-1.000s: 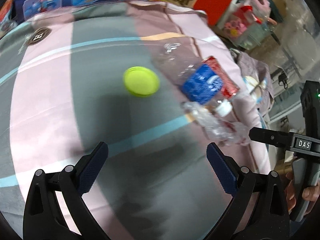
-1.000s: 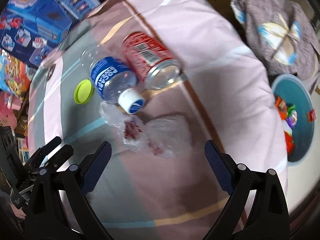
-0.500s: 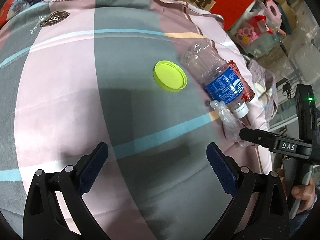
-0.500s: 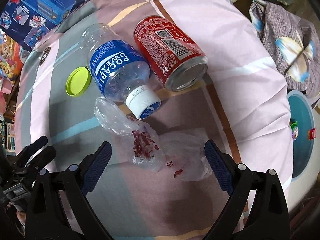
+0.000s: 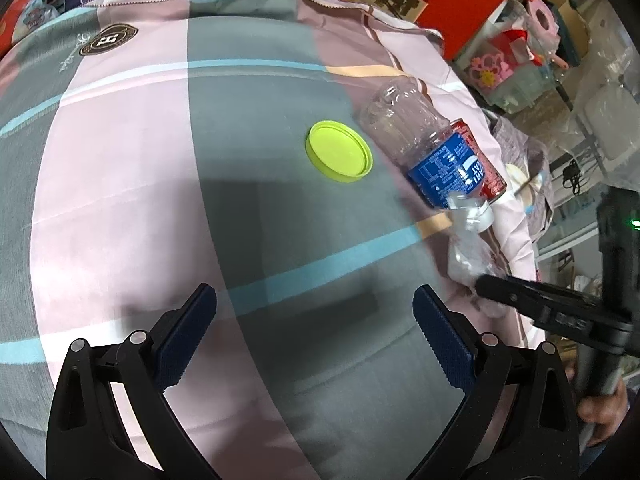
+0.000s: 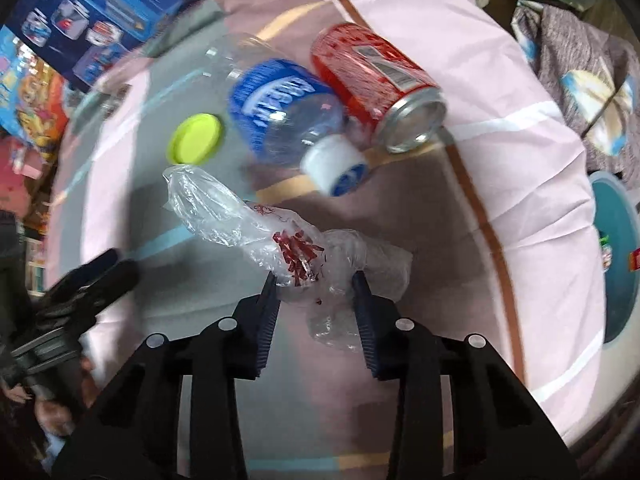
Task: Collect trash
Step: 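Grasp the clear plastic bag with the right tool while the left tool grasps the yellow-green cap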
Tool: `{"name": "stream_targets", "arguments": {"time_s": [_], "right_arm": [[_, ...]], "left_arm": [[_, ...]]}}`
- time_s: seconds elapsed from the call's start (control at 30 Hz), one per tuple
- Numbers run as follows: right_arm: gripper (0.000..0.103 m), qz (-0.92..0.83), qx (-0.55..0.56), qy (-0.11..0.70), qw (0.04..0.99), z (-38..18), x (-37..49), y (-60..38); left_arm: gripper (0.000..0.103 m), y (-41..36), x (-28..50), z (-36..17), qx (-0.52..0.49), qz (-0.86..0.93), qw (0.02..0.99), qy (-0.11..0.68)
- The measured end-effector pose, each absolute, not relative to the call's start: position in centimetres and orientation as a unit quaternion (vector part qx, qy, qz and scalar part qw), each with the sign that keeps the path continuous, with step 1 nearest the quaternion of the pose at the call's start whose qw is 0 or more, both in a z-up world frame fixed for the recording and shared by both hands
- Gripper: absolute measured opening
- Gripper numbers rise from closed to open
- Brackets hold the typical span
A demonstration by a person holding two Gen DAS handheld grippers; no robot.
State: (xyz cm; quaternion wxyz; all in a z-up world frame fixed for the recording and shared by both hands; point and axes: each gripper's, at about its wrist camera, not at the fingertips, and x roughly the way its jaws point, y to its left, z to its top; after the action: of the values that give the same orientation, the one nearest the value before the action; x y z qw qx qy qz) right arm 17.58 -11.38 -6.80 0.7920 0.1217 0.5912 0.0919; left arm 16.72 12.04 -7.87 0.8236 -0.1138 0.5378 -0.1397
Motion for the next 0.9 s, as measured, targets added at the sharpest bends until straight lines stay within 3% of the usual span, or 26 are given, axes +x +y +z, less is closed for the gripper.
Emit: {"name": "stream_targets", "arguments": {"time_s": [0.27, 0.6, 0.7, 0.8, 0.83, 0.9], "right_arm": [[0.036, 0.096, 0.145, 0.538, 0.825, -2.0, 18.5, -12.4], [0.036, 0.052, 0.176, 0.530, 0.828, -2.6, 20.4, -16.8], [0.036, 0.050, 0.182, 0.534, 0.824, -3.3, 20.3, -17.8], [0.037, 0.048, 0.189, 0.538, 0.820, -4.0, 20.3, -18.4], [0.037, 0.047, 0.191, 0.539, 0.819, -4.2, 20.3, -18.6], [0.037, 0.047, 0.194, 0.540, 0.818, -4.4, 20.2, -18.9]], "left_arm": [[0.099, 10.8, 20.2, -7.4, -0.076, -0.144, 0.838, 0.521], [0.098, 7.5, 24.7, -8.7, -0.014, -0.132, 0.846, 0.516], [0.094, 6.2, 25.2, -9.3, 0.027, -0.119, 0.853, 0.508], [0.069, 5.1, 25.1, -9.3, 0.066, -0.104, 0.862, 0.491], [0.056, 5.0, 25.0, -9.2, 0.072, -0.098, 0.866, 0.486], [0.056, 5.5, 25.1, -9.0, 0.051, -0.100, 0.865, 0.489]]}}
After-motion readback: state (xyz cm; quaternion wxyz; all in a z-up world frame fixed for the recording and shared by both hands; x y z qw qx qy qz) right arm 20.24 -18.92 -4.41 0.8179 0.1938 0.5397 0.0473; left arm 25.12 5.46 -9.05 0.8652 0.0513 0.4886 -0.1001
